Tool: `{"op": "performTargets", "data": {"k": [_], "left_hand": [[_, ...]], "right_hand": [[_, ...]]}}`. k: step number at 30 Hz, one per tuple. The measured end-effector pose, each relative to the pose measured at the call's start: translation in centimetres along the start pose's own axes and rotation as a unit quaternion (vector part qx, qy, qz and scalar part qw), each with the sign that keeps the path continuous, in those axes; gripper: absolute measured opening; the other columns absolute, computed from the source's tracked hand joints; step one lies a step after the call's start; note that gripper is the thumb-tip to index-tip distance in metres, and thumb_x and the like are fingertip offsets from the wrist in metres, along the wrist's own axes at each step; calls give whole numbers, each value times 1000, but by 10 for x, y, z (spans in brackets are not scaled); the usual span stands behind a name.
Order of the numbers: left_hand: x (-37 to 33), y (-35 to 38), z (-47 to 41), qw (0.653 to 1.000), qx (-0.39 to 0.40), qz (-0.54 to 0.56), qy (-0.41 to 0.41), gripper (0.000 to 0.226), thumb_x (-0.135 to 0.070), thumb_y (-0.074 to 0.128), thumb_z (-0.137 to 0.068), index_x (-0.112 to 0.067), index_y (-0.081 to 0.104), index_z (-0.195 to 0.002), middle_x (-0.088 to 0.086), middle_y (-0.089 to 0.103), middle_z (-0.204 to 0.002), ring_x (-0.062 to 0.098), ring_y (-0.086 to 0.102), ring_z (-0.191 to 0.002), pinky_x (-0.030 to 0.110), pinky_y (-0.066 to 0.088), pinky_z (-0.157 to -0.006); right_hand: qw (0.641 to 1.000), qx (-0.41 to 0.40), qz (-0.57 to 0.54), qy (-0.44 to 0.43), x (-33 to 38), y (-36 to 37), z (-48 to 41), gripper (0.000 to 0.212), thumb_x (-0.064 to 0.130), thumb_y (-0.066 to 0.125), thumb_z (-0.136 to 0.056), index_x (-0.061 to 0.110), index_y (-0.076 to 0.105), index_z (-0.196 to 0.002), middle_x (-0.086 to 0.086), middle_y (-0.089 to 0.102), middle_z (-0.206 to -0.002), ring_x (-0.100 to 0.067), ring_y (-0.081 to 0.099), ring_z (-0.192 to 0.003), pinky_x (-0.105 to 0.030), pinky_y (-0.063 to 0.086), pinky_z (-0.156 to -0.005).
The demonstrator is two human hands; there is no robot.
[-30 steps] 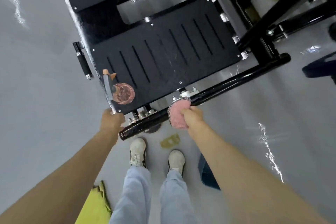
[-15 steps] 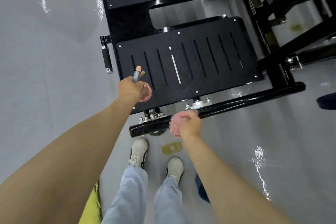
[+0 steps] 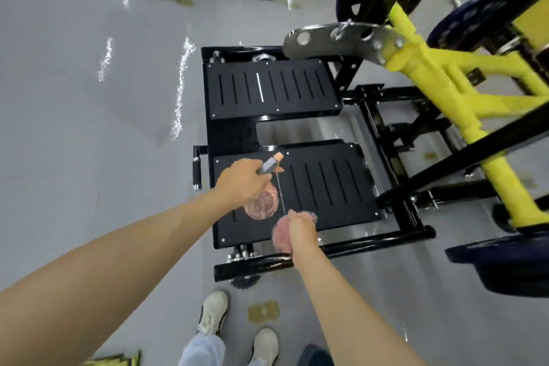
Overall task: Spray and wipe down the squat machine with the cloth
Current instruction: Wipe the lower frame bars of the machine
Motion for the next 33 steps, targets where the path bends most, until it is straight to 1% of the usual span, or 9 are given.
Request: {"op": "performTargets", "data": {"k": [5,9,12,16,21,23,26,30,33], "left_hand": [[-81,-78,44,997,0,-11,72,21,-29,55,-91,-9,60,-86,4,62,-83,25,61,-75,37,48,-68],[-130,-151,71,992,-27,-27,119,22,-30,55,-90,-9,60,-85,8,66,-86,29,66,-78,40,51,-72],[-158,-215,87,988,-50,25,141,18,-25,55,-90,-10,59,-81,10,68,-86,29,64,-69,46,54,-75],[-181,-293,93,978,-84,92,168,22,-23,51,-96,-14,52,-76,8,64,-80,20,58,-65,43,54,-71],[-171,-370,82,963,-164,36,211,36,-37,46,-97,-4,59,-90,-1,64,-75,3,62,-62,33,48,-62],[-162,-393,74,955,-164,7,249,31,-40,49,-96,-13,54,-82,4,63,-82,14,66,-77,43,53,-73],[-135,-430,55,945,-129,-18,299,20,-42,60,-89,-24,53,-94,4,55,-89,24,62,-81,46,54,-79],[-97,-467,33,940,-6,50,337,77,-18,73,-81,-41,28,-139,-3,46,-80,10,49,-66,26,51,-68],[-75,-486,2,937,-10,107,332,76,-11,73,-80,-34,31,-140,2,49,-78,2,46,-56,18,48,-66]], "right_hand": [[982,29,-189,2,64,17,55,53,42,34,-101,7,35,-141,-15,47,-140,-28,52,-123,-37,46,-99],[968,85,-225,71,112,10,99,76,72,25,-90,13,49,-131,-12,58,-105,-21,56,-88,-32,45,-73],[965,106,-229,65,157,11,132,95,82,20,-81,7,57,-126,-18,60,-110,-34,57,-102,-50,44,-97],[965,134,-224,6,229,40,153,111,93,21,-62,10,57,-126,-21,63,-117,-40,62,-103,-63,45,-91],[937,192,-287,-46,301,105,190,94,84,11,-78,17,61,-121,-24,60,-122,-47,57,-112,-67,41,-94],[929,205,-302,-62,324,137,197,74,73,16,-90,21,65,-110,-22,63,-118,-47,58,-111,-68,39,-96],[920,233,-305,-85,356,195,204,64,63,23,-95,19,62,-122,-20,61,-125,-47,54,-117,-70,35,-97],[899,284,-311,-118,394,263,211,57,55,47,-90,11,64,-122,-18,64,-122,-40,59,-115,-63,40,-98],[908,285,-277,-132,414,299,207,58,53,42,-94,9,60,-127,-15,67,-114,-39,53,-122,-56,39,-104]]}}
Point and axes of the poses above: each hand's wrist, its own z-axis away from the middle knuckle, its own y-axis out of the palm, x = y × z, the point moved 7 cm from there along -z, towards the middle knuckle
